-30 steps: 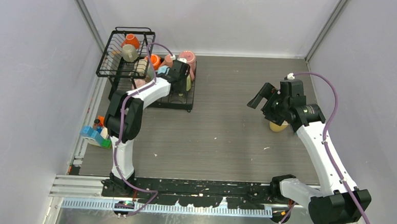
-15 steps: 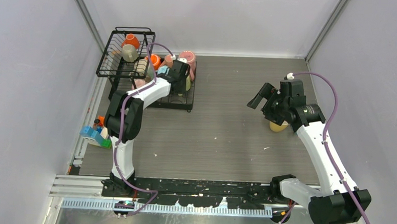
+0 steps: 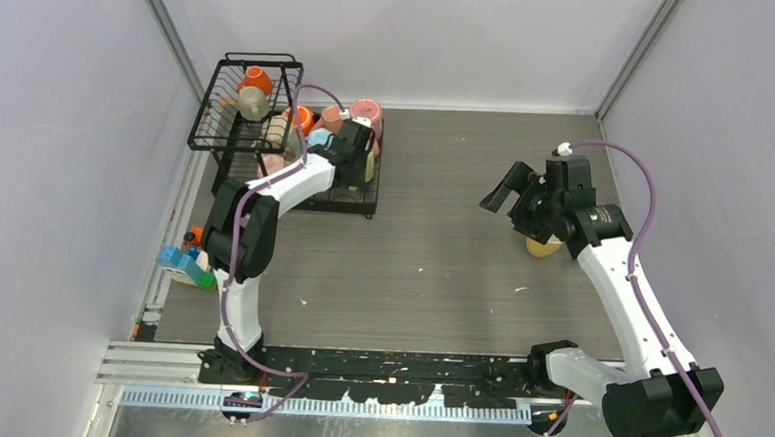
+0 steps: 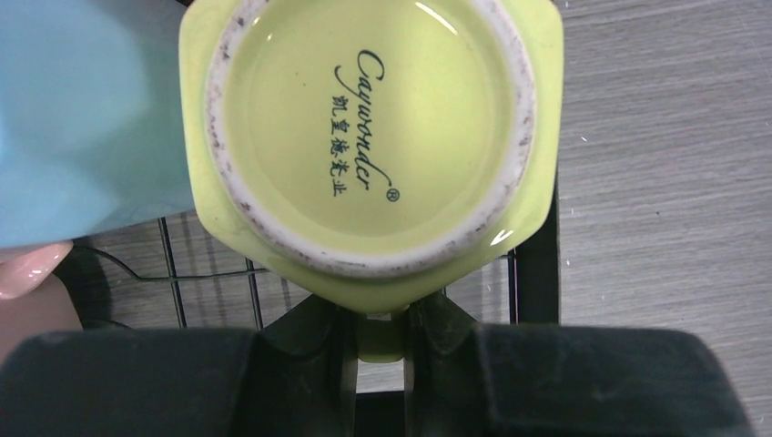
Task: Unload the cups from the dish rack
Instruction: Unload the cup from the dish rack.
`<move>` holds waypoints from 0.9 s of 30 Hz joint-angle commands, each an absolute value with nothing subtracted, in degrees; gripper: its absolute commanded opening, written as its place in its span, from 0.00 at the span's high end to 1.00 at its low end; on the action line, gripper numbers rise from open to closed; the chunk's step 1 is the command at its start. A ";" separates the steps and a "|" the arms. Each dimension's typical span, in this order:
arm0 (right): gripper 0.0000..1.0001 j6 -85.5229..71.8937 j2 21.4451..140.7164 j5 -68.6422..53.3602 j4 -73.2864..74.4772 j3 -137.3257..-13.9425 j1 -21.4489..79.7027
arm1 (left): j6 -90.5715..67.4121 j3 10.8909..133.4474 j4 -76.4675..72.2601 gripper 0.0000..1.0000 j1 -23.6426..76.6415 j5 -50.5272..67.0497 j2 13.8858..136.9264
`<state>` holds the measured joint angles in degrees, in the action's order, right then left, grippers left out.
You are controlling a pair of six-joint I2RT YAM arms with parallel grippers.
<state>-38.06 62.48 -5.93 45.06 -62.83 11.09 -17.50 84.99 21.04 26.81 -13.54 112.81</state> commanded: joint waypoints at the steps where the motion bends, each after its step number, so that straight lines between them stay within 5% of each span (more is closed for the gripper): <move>1: 0.00 -38.09 61.81 -7.28 41.62 -62.49 11.34 | -16.28 85.72 18.01 1.00 27.32 -16.14 105.92; 27: 0.00 -44.21 62.95 -10.70 25.99 -60.26 12.26 | -19.47 91.95 30.56 1.00 34.04 -15.85 94.27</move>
